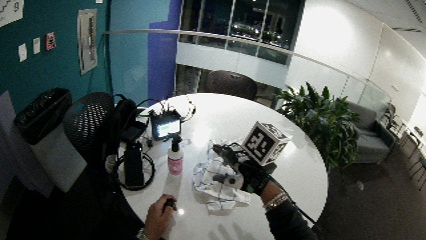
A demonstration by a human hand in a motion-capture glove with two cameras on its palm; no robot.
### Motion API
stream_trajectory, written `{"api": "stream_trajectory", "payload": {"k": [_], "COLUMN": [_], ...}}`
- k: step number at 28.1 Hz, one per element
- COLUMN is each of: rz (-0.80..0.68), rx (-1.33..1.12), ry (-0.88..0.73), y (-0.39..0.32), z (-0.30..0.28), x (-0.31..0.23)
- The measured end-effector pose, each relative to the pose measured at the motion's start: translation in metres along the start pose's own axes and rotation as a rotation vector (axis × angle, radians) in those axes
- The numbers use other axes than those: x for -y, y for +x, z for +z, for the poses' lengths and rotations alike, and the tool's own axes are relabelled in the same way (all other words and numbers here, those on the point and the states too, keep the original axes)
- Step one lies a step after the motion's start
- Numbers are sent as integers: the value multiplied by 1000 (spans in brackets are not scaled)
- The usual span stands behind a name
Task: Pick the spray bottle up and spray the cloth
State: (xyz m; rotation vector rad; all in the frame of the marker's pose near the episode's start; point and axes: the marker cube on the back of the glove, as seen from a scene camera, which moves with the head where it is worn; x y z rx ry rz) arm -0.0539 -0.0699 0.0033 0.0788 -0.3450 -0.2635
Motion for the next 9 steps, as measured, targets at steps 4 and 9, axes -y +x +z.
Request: {"api": "stream_trajectory", "payload": {"k": [4, 9], "rz": [21, 35], "rx": [-69, -85], "ry": [-20, -14], "y": [-2, -3], "z": [-1, 1], "x": [-26, -46]}}
